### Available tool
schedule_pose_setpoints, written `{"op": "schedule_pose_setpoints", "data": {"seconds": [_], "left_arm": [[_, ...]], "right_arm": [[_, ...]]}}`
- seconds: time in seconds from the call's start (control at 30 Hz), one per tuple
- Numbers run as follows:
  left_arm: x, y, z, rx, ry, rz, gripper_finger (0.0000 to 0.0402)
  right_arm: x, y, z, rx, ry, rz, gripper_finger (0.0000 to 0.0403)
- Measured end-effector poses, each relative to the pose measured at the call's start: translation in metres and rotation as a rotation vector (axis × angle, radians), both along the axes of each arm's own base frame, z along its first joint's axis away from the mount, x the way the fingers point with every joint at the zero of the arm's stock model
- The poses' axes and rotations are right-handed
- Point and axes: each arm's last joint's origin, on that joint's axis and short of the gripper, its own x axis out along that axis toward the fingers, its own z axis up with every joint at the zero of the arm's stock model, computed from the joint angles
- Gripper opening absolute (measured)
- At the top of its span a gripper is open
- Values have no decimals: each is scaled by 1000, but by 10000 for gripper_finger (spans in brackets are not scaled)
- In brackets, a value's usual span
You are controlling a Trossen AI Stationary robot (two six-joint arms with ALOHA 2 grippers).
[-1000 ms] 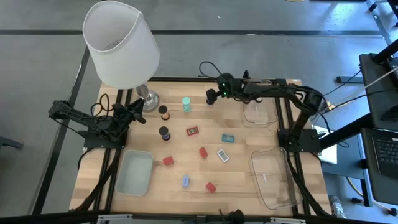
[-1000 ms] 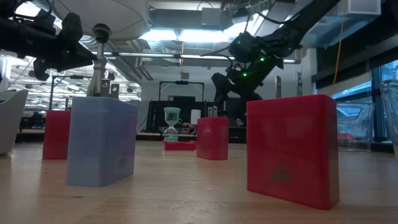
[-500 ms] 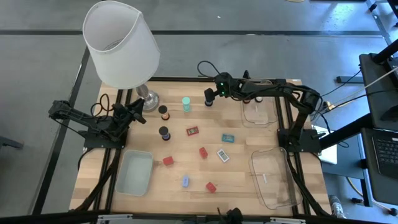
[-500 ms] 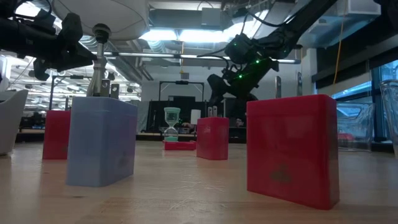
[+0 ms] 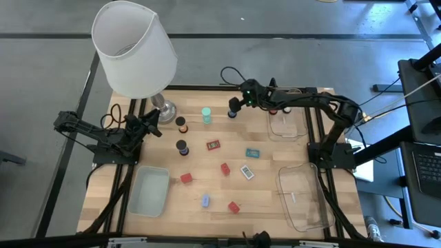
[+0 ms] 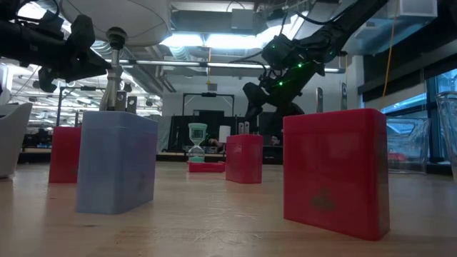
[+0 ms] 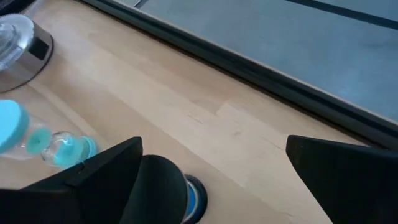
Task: Pick & Place Office items
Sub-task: Put the blue sand timer into the top transparent bin
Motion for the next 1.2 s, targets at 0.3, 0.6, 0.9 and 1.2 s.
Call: {"op": "schedule_pose_setpoints", "data": {"seconds": [0.3, 0.6, 0.9, 1.2], "left_arm": [[0, 0, 0, 0, 0, 0, 88], [0, 0, 0, 0, 0, 0, 88], [0, 0, 0, 0, 0, 0, 88], [0, 0, 0, 0, 0, 0, 88]], "right_arm": [[5, 4, 3, 1, -45, 32, 400], [19, 23, -11, -43, 26, 126, 400], [21, 23, -21, -48, 60, 115, 400], [20, 23, -22, -40, 80, 120, 329]]}}
